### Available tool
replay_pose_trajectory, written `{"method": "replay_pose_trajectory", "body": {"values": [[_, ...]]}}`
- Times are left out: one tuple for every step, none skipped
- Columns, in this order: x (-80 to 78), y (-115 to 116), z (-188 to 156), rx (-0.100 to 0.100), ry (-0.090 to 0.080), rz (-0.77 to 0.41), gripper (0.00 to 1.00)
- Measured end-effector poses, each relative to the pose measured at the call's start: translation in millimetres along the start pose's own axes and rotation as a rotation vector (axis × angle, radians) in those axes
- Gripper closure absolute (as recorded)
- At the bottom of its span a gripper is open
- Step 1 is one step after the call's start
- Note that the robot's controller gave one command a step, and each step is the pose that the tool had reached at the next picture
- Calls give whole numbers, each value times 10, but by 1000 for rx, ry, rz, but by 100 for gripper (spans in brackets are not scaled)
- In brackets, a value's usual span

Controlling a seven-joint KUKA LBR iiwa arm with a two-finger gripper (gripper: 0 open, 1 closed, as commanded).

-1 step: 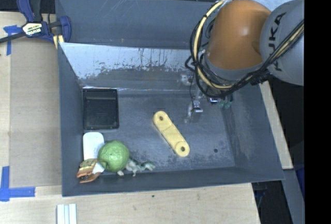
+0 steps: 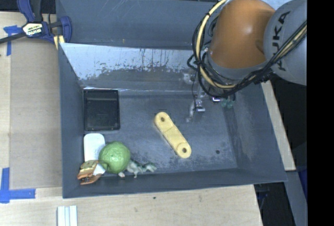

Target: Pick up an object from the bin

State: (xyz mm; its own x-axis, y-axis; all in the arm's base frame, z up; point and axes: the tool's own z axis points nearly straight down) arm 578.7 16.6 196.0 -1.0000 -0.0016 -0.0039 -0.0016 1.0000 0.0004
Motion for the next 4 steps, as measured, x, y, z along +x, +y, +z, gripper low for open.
{"method": "replay_pose_trajectory", "body": {"values": [[-74, -285, 1231, 0, -2, 126, 0], [-18, -127, 685, -3, -14, 415, 0], [578, 40, 966, 2, 4, 100, 0], [459, 228, 1260, -3, -11, 601, 0]]}}
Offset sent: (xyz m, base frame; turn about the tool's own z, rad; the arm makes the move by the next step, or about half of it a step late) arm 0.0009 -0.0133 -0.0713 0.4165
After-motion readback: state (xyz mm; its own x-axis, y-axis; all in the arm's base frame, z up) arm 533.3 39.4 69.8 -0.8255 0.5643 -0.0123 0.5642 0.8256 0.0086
